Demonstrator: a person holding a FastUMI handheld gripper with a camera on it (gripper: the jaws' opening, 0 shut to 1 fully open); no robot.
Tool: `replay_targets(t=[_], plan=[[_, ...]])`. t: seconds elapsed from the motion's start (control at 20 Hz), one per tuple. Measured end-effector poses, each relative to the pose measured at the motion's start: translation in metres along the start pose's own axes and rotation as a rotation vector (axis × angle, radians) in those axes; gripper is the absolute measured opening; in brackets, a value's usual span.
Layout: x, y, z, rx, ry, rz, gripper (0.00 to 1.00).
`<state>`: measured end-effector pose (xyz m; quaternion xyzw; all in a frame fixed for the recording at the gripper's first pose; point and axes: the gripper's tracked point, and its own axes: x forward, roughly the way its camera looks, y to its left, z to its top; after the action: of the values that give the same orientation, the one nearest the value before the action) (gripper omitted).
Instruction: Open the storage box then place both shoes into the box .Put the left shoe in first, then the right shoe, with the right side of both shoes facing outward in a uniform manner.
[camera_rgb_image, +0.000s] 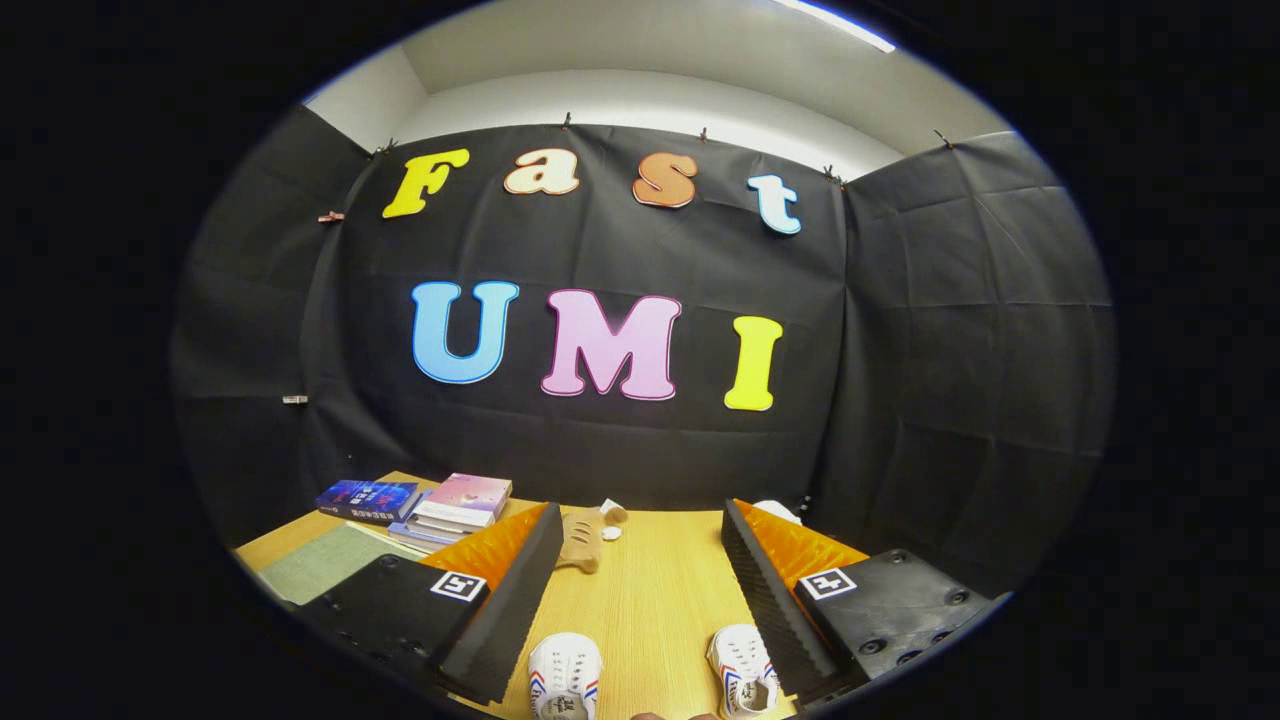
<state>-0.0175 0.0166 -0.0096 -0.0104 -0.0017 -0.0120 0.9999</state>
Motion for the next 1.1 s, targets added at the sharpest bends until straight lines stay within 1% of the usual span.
replay_targets(t=[0.2, 0.35, 0.5, 0.8, 0.9, 1.1], plan=[[0.002, 0.007, -0.014, 0.02, 0.039, 0.009, 0.97], [0.006, 0.017, -0.037, 0.067, 0.114, 0.039, 0.97], [0.005, 0.051, -0.067, 0.176, 0.227, 0.158, 0.99], [-0.017, 0.111, -0.121, 0.386, 0.493, 0.427, 0.98], [-0.026, 0.125, -0.141, 0.436, 0.601, 0.511, 0.98], [-0.039, 0.15, -0.164, 0.557, 0.76, 0.656, 0.98]])
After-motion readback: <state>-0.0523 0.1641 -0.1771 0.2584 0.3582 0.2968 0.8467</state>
